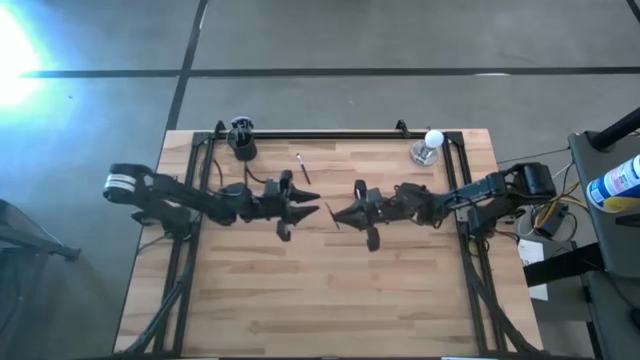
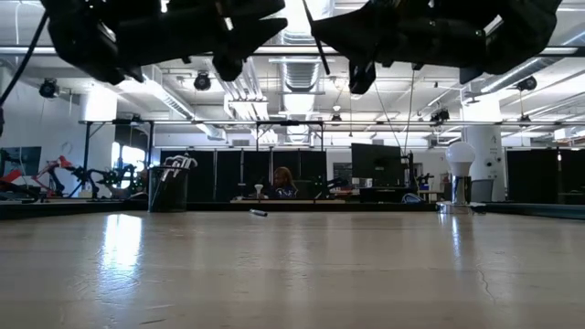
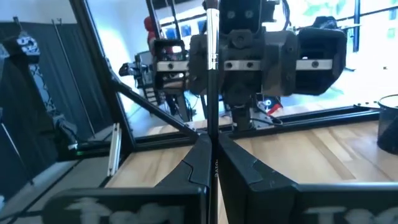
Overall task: Put items in baskets/containers
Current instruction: Put the foundation brush into the pen holder
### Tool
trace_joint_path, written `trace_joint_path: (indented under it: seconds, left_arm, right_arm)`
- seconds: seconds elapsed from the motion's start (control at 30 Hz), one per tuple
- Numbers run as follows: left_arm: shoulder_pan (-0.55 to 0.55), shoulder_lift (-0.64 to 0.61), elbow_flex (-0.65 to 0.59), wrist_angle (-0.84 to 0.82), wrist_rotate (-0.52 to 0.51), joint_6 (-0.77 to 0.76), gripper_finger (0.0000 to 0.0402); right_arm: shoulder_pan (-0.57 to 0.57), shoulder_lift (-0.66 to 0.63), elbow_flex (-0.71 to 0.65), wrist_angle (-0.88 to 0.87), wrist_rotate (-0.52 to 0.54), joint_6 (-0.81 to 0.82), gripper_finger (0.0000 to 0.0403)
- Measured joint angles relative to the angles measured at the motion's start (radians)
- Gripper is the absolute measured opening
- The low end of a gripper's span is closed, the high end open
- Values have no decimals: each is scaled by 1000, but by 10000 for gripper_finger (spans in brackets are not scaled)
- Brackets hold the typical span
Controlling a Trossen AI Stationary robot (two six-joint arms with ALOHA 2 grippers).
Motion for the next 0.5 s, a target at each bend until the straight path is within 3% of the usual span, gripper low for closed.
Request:
trace_joint_path:
  seconds: [0.27, 0.5]
  left_arm:
    - [0, 95, 99, 0, 45, 3, 142]
    - [0, 135, 165, -3, 192, 18, 142]
  right_arm:
    - [-12, 2, 2, -2, -32, 17, 13]
    - [-12, 2, 0, -4, -32, 15, 12]
